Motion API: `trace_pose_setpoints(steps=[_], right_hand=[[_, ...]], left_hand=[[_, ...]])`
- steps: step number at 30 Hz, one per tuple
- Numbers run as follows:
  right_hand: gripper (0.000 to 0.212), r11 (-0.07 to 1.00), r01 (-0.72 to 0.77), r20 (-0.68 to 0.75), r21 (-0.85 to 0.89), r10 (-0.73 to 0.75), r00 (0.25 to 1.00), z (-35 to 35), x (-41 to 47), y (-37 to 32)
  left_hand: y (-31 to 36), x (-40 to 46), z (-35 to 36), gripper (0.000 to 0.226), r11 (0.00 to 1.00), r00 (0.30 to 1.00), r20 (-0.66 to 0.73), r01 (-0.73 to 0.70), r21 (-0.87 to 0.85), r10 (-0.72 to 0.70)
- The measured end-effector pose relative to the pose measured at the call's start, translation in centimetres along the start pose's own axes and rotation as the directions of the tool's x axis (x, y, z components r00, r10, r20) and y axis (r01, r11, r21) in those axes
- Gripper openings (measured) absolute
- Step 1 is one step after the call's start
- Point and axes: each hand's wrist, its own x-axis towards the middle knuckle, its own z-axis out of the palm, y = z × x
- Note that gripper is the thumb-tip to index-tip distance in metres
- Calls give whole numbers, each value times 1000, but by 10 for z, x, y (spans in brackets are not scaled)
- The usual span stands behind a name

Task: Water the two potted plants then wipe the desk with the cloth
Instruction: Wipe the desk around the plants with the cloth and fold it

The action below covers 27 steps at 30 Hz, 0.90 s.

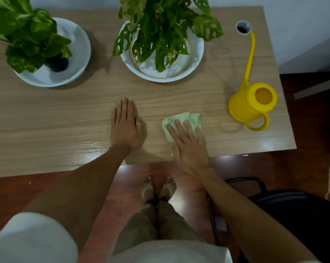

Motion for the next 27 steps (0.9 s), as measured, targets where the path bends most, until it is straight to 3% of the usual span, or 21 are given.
trace_pose_setpoints(steps=[3, 5, 6, 7, 8, 9, 10, 12, 15, 17, 22, 24, 27], right_hand=[[58, 984, 127, 59, 126, -135, 989, -1, -3, -12], [52, 884, -8, 152, 468, -71, 986, -20, 2, -15], [46, 678, -219, 273, 702, 28, 962, -37, 8, -17], [35, 352, -419, 398, 837, 135, 908, -54, 16, -15], [28, 59, -533, 513, 844, 202, 834, -71, 22, -12], [28, -156, -582, 603, 798, 191, 775, -84, 27, -6], [32, -287, -601, 656, 746, 156, 739, -95, 31, 1], [41, -430, -591, 681, 682, 81, 728, -115, 35, 12], [45, -481, -593, 685, 645, 20, 729, -138, 39, 25], [53, -484, -592, 683, 645, 18, 730, -150, 43, 29], [91, -448, -624, 683, 640, -40, 729, -159, 48, 32], [82, -374, -632, 674, 679, -22, 738, -157, 48, 33], [52, -225, -611, 632, 759, 29, 775, -142, 49, 37]], left_hand=[[1, 3, -9, 69, 997, 1000, 19, 3, -75, -2], [4, 3, -20, 69, 993, 999, 24, -18, -116, 21], [7, 6, -26, 69, 987, 999, 28, -42, -158, 47], [10, 9, -32, 70, 973, 997, 36, -62, -223, 72], [16, 12, -39, 70, 952, 996, 54, -50, -301, 69], [24, 15, -42, 67, 918, 995, 92, -2, -396, 41], [34, 18, -49, 62, 868, 988, 157, 83, -490, -5], [57, 24, -62, 49, 695, 938, 341, 285, -660, -62], [82, 29, -81, 27, 407, 768, 640, 582, -704, 9], [89, 30, -90, 30, 362, 698, 713, 648, -670, 71], [92, 35, -88, 39, 321, 710, 701, 648, -691, 75], [93, 35, -84, 37, 372, 728, 684, 622, -689, 50], [93, 32, -74, 28, 386, 749, 661, 621, -683, -35]])
